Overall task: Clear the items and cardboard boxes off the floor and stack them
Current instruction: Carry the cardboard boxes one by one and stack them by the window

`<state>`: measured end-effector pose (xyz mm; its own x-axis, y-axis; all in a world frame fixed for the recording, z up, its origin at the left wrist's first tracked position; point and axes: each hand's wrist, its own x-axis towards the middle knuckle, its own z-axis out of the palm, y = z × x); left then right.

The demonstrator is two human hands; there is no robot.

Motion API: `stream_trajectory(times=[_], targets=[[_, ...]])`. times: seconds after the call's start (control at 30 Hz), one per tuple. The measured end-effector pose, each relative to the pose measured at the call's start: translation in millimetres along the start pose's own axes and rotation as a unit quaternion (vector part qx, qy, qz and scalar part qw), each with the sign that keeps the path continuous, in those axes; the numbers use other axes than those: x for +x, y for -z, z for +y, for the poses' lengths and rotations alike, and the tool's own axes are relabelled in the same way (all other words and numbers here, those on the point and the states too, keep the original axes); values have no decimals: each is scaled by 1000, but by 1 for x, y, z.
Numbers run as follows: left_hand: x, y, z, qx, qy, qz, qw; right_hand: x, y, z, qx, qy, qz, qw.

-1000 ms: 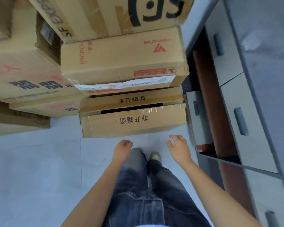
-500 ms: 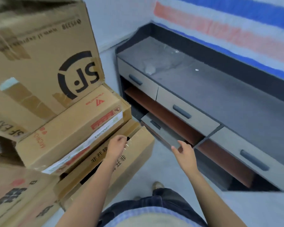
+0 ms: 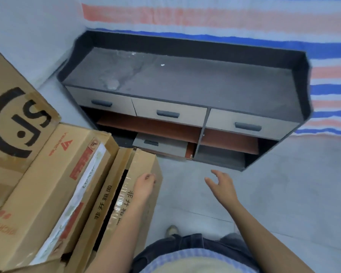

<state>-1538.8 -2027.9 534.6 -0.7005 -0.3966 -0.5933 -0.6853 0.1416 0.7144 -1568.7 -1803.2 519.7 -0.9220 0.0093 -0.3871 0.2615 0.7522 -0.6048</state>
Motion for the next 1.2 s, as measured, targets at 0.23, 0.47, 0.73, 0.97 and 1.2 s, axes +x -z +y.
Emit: stream_trajectory(times=[0.23,0.47,0.73,0.97,1.2], targets=[[-26,-108,39,68,-54,-104,991,-51,74,87,74,-108,106,986],[-134,-326,78,191,-173,-290,922,-148,173,244,164,-250,277,913],[-299,-503,36,367,-312,-507,715,-268,218,381,247,-418,422,766],[-357,-589,20,424,-302,-548,655,-315,217,438,316,-503,460,660],[-399,-703,25,455,-314,-573,605,-323,272,520,332,-537,496,597]])
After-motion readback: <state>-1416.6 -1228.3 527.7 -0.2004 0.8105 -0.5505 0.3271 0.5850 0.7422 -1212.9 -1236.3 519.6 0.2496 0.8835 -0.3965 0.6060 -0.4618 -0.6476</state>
